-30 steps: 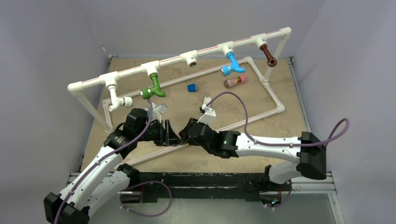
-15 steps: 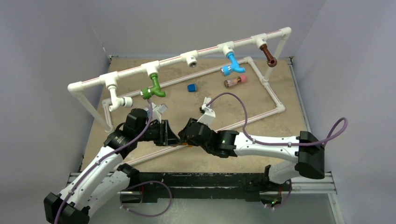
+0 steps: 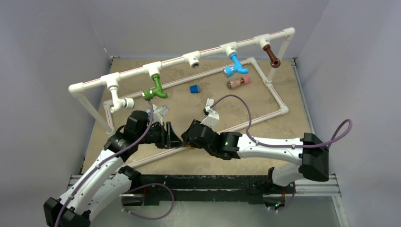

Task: Install the water faucets

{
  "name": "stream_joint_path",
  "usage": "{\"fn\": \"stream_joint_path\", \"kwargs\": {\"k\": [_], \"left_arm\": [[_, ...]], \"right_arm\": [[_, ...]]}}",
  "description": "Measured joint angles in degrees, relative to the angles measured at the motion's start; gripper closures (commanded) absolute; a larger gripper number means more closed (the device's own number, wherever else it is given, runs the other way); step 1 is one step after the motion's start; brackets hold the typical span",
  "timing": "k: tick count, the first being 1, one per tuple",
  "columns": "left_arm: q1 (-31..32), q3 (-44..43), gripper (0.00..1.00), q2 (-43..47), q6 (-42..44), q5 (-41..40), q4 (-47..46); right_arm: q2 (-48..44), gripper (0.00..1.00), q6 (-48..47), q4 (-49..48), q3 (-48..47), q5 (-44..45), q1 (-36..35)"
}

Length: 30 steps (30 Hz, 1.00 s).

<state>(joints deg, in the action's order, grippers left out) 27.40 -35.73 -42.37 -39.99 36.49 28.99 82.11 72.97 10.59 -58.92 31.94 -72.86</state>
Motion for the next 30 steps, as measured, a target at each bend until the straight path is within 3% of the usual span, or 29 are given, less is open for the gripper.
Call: {"fn": "stream_joint_path", "kwargs": {"k": [14,17,18,20,27,30], "left_arm": [[0.0,0.4,0.59,1.4,-0.6,-1.3,0.3],[0.0,0.4,0.68,1.5,-0.9,-1.4,0.4],[0.0,0.4,0.75,1.6,-1.0,-1.4,0.4],[0.0,0.4,1.00,1.7,-1.0,-1.4,0.5],[0.0,0.4,1.00,1.9,-1.3,-1.8,0.9],[0.0,0.4,1.00,1.9,-1.4,-1.8,0.9]], "right_arm": [[0.0,1.00,4.2,2.8,-3.0,0.1,0.0],[0.2,1.00,4.7,2.9,-3.2,0.1,0.0],[0.2,1.00,4.8,2.9,-3.2,0.1,0.0],[0.5,1.00,5.1,3.0,-3.2,0.1,0.0],[0.9,1.00,5.7,2.9,-3.2,0.0,0.0],[0.9,0.81,5.7,2.8,-3.2,0.0,0.0]]}}
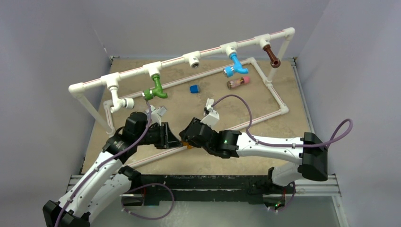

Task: Install the water faucets

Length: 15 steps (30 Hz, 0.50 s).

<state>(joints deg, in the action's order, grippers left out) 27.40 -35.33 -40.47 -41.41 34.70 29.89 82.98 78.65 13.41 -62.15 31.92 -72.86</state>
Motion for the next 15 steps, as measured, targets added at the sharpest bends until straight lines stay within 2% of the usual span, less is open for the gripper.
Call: {"fn": "stream_joint_path", "kwargs": {"k": [3,7,11,15], "left_arm": [[0.0,0.0,1.00,0.2,-0.1,0.0,-0.1],[0.1,0.0,1.00,0.7,-0.7,0.7,-0.4],[0.0,0.1,1.00,1.0,-2.1,0.9,-1.0],[0.0,0.9,1.00,1.5,-4.0,1.7,-3.0]], "right_arm": [[-0.4,0.55,0.0,-0.3,0.3,-0.1,0.0],[-2.6,0.33,-0.3,-1.6,2.2,-0.1,0.0],[-7.2,0.22,-0.9,-1.6,4.7,0.0,0.2],[-14.1,0.18,-2.8,-2.3,8.9,0.1,0.6]]}}
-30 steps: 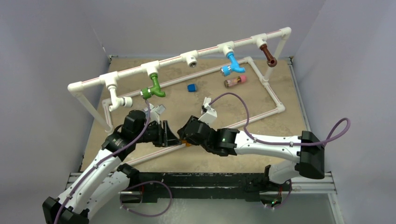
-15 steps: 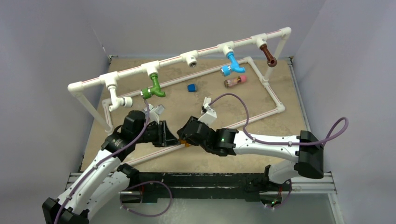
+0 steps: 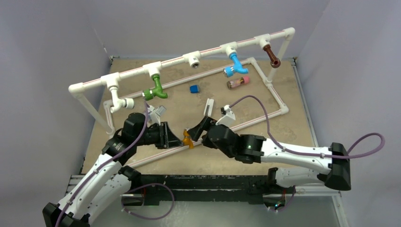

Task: Install the water faucets

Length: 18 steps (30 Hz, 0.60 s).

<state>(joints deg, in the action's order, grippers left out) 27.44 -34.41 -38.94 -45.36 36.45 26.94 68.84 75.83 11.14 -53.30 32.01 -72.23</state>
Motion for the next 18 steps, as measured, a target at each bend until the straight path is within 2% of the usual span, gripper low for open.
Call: {"fn": "stream_joint_path", "kwargs": {"k": [7,12,14,16,18], "left_arm": [[0.0,2.5,1.00,1.1,-4.4,2.7,-5.8],[0.0,3.8,1.00,2.7,-7.6,4.9,-10.9],[0.0,3.8,1.00,3.3,-8.7,5.7,-12.8],[0.0,3.8,1.00,4.1,-10.0,6.7,-14.8],[0.0,3.8,1.00,4.8,-11.1,7.7,-16.4]], "right_arm": [[-14.3,0.15,-10.9,-5.9,9.2,-3.0,0.4],[-21.2,0.15,-20.9,-9.8,11.5,-8.0,0.6],[-22.7,0.22,-24.2,-10.7,11.5,-9.7,0.6],[-24.3,0.24,-27.8,-11.2,11.5,-11.7,0.6],[-25.9,0.16,-30.7,-11.5,11.5,-13.9,0.6]]}}
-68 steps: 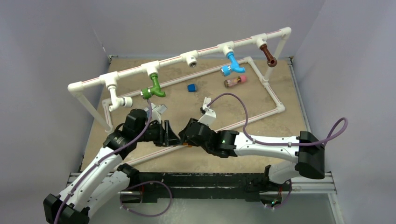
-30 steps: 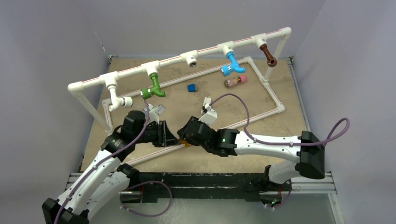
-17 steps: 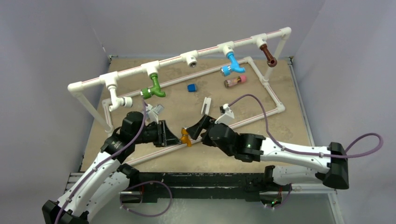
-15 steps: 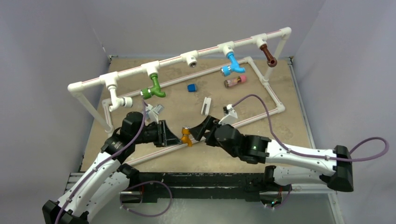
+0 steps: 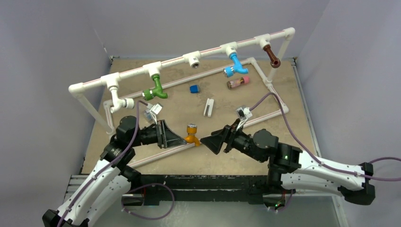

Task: Install the water faucets

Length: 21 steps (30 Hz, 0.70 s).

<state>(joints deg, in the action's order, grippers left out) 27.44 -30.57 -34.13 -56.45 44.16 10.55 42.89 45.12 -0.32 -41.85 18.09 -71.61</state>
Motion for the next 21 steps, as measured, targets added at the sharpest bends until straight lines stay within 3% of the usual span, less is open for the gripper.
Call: {"fn": "stream_joint_path", "kwargs": {"k": [3,8,21], "left_arm": [[0.0,0.0,1.00,1.1,-1.5,1.9,-1.9],[0.0,0.0,1.00,2.4,-3.2,5.7,-4.6],[0.0,0.0,1.00,5.0,-12.0,14.2,-20.2]], "right_arm": [[-2.8,0.09,-2.7,0.1,0.0,-1.2,0.0],[-5.7,0.09,-5.0,0.4,-0.4,-3.3,0.0],[-4.7,0.27,-4.0,-8.5,0.4,-17.1,0.0]]}}
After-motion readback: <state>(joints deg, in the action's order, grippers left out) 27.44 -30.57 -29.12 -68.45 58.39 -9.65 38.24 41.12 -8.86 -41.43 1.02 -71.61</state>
